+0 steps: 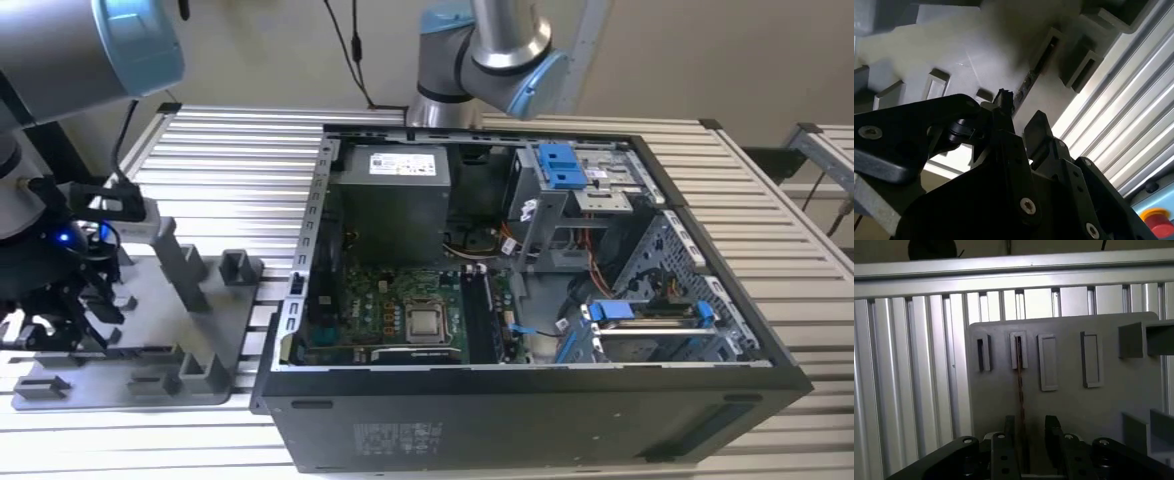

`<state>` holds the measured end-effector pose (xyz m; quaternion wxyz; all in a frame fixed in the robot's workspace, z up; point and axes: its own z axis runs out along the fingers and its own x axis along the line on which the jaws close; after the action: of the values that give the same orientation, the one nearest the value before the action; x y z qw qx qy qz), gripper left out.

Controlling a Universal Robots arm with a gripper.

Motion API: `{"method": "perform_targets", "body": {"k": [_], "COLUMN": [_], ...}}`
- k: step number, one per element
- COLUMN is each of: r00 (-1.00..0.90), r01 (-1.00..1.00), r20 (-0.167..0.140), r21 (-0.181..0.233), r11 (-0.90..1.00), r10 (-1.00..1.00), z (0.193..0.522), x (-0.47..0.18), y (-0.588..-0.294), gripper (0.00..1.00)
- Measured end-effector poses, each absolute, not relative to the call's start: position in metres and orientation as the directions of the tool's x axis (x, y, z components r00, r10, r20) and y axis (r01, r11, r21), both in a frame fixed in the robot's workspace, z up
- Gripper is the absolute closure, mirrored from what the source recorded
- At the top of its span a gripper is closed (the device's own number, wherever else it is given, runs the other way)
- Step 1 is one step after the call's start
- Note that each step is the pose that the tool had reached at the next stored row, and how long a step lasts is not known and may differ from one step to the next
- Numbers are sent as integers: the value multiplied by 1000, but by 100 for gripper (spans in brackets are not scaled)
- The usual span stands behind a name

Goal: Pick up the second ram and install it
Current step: 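Pick up the second ram and move it above second insertion slot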

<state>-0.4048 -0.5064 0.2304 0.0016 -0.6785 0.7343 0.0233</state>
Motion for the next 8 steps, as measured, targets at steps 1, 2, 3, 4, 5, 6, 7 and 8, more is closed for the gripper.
{"method": "perform_targets", "body": {"k": [1,2,3,4,5,6,7,8], "r00": [-79,-78,-78,-78,-78,-78,-78,-78], "r01": [-996,-996,-997,-997,-996,-997,-997,-997], "r20": [-34,-34,-34,-34,-34,-34,-34,-34], "r21": [32,32,32,32,32,32,32,32], "r11": [77,77,77,77,77,77,77,77], "r10": [-996,-996,-996,-996,-996,-996,-996,-996], "z": [230,230,230,230,230,230,229,229], "x": [-405,-405,-405,-405,-405,-405,-405,-405], "y": [-506,-506,-506,-506,-506,-506,-506,-506], "gripper": [62,62,62,62,62,62,62,62]}}
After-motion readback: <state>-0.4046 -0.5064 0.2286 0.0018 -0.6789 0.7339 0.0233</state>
